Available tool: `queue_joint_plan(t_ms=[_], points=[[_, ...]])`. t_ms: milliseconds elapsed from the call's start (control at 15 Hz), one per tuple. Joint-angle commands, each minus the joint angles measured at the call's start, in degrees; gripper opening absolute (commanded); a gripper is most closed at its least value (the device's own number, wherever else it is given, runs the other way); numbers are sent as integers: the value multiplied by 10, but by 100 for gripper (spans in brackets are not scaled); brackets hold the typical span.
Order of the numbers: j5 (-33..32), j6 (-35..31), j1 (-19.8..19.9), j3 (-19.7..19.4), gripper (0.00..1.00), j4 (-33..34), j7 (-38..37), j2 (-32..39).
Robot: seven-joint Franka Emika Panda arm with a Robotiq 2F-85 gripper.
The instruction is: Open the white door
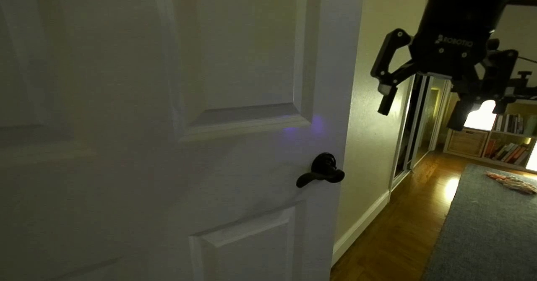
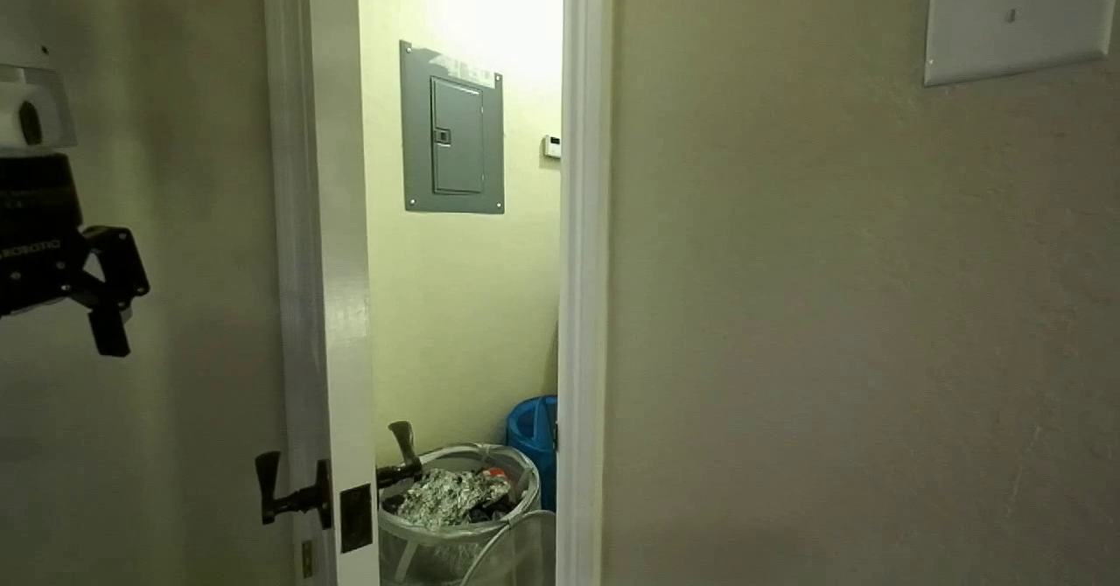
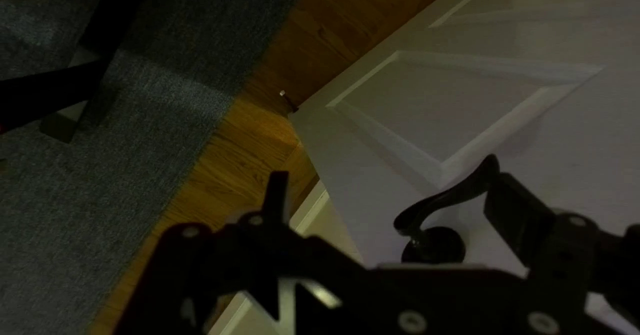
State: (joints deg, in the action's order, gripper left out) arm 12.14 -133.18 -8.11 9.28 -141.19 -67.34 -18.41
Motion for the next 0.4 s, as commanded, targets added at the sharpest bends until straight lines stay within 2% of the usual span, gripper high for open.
queue_joint_plan(t_ms=[0,333], points=[[4,2,16,5,100,-8,3,-10],[4,2,25,1,100,-21,3,-23]])
